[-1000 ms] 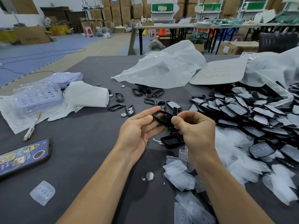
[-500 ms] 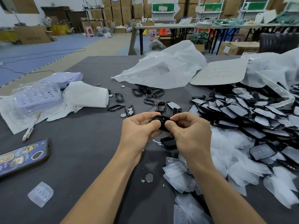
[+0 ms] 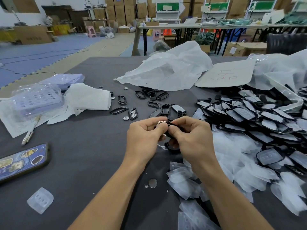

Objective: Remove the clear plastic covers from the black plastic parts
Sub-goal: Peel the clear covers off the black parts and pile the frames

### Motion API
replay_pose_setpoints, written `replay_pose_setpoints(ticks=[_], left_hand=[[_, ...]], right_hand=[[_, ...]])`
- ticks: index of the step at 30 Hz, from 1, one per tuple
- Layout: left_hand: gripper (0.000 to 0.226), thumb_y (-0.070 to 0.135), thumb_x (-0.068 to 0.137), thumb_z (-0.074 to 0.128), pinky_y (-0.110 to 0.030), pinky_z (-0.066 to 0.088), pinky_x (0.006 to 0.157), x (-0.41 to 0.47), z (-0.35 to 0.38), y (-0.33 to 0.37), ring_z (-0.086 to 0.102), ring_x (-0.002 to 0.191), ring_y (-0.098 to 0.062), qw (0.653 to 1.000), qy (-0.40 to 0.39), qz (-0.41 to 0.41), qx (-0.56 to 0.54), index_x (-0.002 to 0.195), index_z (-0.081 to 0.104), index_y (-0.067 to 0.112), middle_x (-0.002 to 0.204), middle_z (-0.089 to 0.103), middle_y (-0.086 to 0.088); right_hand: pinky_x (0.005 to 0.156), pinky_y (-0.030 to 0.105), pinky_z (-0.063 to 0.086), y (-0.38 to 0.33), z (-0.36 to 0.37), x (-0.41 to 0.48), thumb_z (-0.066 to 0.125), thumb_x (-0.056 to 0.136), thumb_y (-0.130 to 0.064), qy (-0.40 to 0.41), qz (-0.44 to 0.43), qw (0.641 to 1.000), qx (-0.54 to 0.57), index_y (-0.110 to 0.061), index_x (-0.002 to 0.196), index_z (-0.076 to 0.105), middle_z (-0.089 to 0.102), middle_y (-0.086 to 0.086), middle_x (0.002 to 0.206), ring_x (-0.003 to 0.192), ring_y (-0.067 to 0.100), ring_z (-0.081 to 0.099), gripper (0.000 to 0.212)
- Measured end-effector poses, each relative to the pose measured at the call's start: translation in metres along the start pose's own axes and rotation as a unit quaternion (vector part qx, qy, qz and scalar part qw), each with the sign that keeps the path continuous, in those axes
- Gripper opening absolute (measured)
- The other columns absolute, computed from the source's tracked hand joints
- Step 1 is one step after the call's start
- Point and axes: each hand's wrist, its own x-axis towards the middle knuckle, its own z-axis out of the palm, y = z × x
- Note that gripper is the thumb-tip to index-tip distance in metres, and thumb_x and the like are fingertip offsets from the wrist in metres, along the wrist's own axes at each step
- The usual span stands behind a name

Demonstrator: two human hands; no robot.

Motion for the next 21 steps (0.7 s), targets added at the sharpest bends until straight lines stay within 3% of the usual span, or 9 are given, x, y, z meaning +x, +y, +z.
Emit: replay_pose_setpoints(ticks=[3,6,7,10,14,17,19,21], left_hand=[[0.029,-0.003,0.091,0.071,-0.023,0.058,0.059,0.000,0.003,0.000,0.073,0.062,-0.013,1.000,-0.010,0.012,0.025,0.080,0.083,0.022,0.074,0.079,-0.006],[0.032,-0.004,0.091,0.071,-0.023,0.059,0.056,-0.001,0.005,0.001,0.074,0.060,-0.016,0.999,0.036,-0.005,0.027,0.077,0.081,0.023,0.070,0.078,-0.004],[0.029,-0.004,0.092,0.071,-0.023,0.059,0.056,0.000,0.004,0.002,0.074,0.059,-0.016,0.998,0.052,-0.018,0.015,0.078,0.080,0.021,0.069,0.078,-0.003],[0.023,-0.002,0.094,0.070,-0.021,0.058,0.053,-0.001,0.000,0.005,0.074,0.058,-0.015,0.996,0.070,-0.054,-0.033,0.081,0.078,0.014,0.070,0.078,-0.003],[0.022,-0.002,0.094,0.069,-0.028,0.061,0.055,-0.003,-0.003,0.008,0.074,0.058,-0.016,0.993,0.082,-0.066,-0.043,0.080,0.076,0.014,0.069,0.078,-0.003],[0.023,-0.001,0.093,0.071,-0.022,0.057,0.053,-0.010,-0.007,0.007,0.075,0.059,-0.016,0.995,0.093,-0.037,-0.002,0.080,0.078,0.016,0.069,0.078,-0.002],[0.029,0.000,0.091,0.071,-0.019,0.057,0.054,-0.020,-0.010,0.003,0.075,0.059,-0.016,0.995,0.094,-0.012,0.034,0.077,0.080,0.023,0.069,0.078,0.000],[0.036,0.001,0.089,0.072,-0.020,0.058,0.056,-0.029,-0.013,0.000,0.076,0.061,-0.016,0.993,0.096,0.008,0.064,0.070,0.080,0.030,0.070,0.078,0.002]], right_hand=[[0.059,0.045,0.063,-0.001,-0.003,0.000,0.079,0.087,-0.009,-0.003,0.000,0.999,-0.034,-0.022,0.078,0.078,0.076,0.002,0.068,0.059,0.025,0.073,0.016],[0.070,0.029,0.061,-0.009,-0.018,0.001,0.077,0.090,-0.020,0.066,-0.070,0.981,-0.170,-0.027,0.090,0.080,0.075,-0.015,0.074,0.068,0.004,0.071,0.008],[0.071,0.029,0.061,-0.014,-0.027,0.002,0.075,0.092,-0.021,0.092,-0.088,0.970,-0.205,-0.027,0.094,0.080,0.074,-0.016,0.075,0.067,0.003,0.069,0.009],[0.072,0.039,0.060,-0.028,-0.055,0.002,0.069,0.091,-0.016,0.120,-0.100,0.935,-0.319,-0.028,0.086,0.080,0.071,-0.015,0.071,0.065,0.009,0.066,0.017],[0.063,0.019,0.051,-0.039,-0.060,-0.012,0.074,0.083,-0.021,-0.031,-0.058,0.917,-0.394,-0.031,0.074,0.080,0.069,-0.016,0.066,0.063,0.005,0.062,0.015],[0.081,0.026,0.051,-0.038,-0.052,-0.024,0.079,0.080,-0.030,-0.142,-0.026,0.861,-0.488,-0.033,0.078,0.080,0.061,-0.017,0.064,0.072,0.007,0.061,0.003],[0.095,0.033,0.049,-0.035,-0.048,-0.029,0.081,0.079,-0.034,-0.163,-0.013,0.821,-0.547,-0.036,0.089,0.079,0.062,-0.016,0.078,0.087,0.012,0.063,0.011],[0.099,0.034,0.049,-0.032,-0.047,-0.032,0.082,0.080,-0.035,-0.150,0.002,0.822,-0.549,-0.035,0.094,0.079,0.070,-0.012,0.092,0.097,0.015,0.065,0.014]])
